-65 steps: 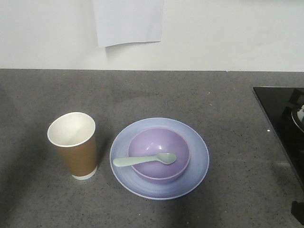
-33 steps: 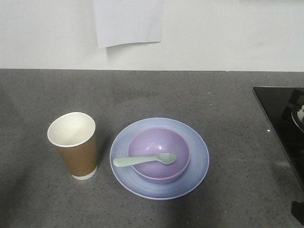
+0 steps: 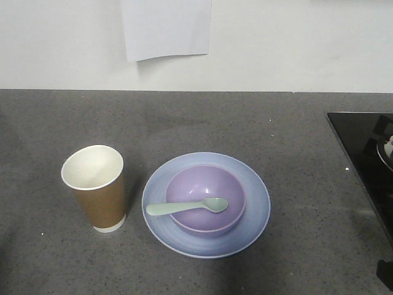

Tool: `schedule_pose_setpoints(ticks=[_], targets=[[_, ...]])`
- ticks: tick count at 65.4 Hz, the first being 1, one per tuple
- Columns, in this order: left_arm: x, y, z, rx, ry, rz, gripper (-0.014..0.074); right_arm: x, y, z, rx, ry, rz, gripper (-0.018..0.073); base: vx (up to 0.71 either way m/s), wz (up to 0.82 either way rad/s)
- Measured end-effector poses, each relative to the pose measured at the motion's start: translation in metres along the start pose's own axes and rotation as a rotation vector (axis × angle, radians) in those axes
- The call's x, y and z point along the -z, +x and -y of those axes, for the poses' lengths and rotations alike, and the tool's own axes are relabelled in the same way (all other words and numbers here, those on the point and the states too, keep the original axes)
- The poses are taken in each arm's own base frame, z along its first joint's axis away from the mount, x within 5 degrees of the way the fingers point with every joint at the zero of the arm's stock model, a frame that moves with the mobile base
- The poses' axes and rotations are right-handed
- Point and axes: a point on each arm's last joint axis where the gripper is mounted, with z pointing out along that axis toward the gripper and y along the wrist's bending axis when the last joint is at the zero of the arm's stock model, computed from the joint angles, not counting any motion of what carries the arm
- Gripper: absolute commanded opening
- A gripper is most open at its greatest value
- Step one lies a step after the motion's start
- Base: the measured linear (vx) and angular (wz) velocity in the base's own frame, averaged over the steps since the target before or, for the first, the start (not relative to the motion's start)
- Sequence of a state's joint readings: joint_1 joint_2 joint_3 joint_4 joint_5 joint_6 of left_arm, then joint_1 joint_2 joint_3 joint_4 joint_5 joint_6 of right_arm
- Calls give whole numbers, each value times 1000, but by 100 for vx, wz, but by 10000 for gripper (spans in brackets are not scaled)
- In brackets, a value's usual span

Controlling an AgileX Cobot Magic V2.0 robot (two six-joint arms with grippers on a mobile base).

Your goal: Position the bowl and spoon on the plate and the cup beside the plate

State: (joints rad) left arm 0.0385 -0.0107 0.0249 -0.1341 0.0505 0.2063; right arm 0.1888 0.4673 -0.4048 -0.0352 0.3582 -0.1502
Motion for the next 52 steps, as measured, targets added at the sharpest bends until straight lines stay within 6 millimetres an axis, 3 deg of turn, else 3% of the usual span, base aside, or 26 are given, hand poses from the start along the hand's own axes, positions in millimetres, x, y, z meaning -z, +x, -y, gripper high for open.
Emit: schedule_pose_setpoints(ticks=[52], targets=[[0, 1, -2, 61, -26, -8, -7, 0, 0, 0, 0, 0, -1, -5, 0, 0]])
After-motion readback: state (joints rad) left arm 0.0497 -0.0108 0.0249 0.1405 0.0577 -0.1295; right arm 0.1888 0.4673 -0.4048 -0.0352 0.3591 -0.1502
